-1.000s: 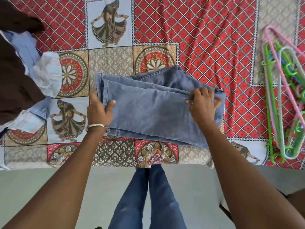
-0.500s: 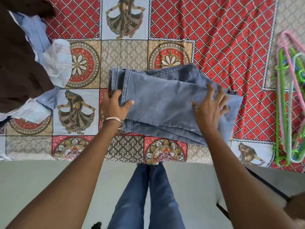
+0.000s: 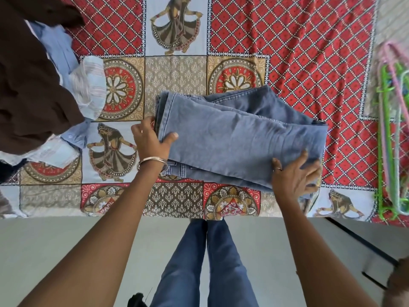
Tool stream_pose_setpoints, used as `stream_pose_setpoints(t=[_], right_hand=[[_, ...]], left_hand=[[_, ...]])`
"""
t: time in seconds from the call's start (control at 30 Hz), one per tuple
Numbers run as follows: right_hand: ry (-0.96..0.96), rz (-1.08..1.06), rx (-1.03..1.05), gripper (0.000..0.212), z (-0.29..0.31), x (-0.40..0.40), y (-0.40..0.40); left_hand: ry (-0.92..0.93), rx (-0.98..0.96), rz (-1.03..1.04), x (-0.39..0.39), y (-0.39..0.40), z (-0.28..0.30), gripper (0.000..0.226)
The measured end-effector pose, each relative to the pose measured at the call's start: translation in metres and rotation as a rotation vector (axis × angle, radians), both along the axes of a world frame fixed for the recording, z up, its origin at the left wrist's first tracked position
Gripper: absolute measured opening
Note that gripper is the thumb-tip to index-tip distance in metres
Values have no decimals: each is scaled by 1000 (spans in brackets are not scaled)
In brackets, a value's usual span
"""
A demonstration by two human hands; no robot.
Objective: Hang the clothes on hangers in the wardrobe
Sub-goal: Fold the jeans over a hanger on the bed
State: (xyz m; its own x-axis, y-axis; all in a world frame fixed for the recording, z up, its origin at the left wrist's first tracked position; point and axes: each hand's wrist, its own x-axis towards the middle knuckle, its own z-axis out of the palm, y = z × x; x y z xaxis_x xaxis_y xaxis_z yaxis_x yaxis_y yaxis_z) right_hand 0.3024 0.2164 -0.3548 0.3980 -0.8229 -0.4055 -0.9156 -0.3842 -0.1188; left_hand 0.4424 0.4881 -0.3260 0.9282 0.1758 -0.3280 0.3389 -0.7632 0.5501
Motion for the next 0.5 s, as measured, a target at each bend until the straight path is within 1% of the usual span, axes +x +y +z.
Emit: stream_pose_setpoints(t=[0.07, 0.13, 0.17, 0.23, 0.27, 0.3, 0.37, 0.43, 0.47, 0.5], right_hand=[[-18, 102, -10, 84, 3, -4, -1], [-61, 316, -16, 80, 8, -7, 5], [-114, 418, -10, 71, 9, -9, 11], [-302, 606, 7, 43, 12, -8, 28], [-402, 662, 54, 32, 15, -7, 40], [-463, 724, 136, 26, 17, -5, 55], [-457, 860, 359, 15, 24, -3, 86], [-398, 954, 563, 7, 28, -5, 113], [-408, 978, 610, 14, 26, -5, 123], [-421, 994, 594, 27, 24, -4, 132]], left_hand=[[33, 100, 52, -3, -7, 0, 72], [55, 181, 104, -7, -14, 4, 79], [73, 192, 122, -8, -18, 7, 83], [114, 185, 151, -8, -26, 11, 88], [132, 188, 159, -7, -29, 13, 88], [145, 199, 175, -5, -32, 15, 87], [156, 201, 189, 1, -37, 25, 80], [193, 106, 203, 7, -42, 35, 67], [224, -17, 233, 11, -43, 38, 59], [266, -194, 280, 14, -43, 42, 53]])
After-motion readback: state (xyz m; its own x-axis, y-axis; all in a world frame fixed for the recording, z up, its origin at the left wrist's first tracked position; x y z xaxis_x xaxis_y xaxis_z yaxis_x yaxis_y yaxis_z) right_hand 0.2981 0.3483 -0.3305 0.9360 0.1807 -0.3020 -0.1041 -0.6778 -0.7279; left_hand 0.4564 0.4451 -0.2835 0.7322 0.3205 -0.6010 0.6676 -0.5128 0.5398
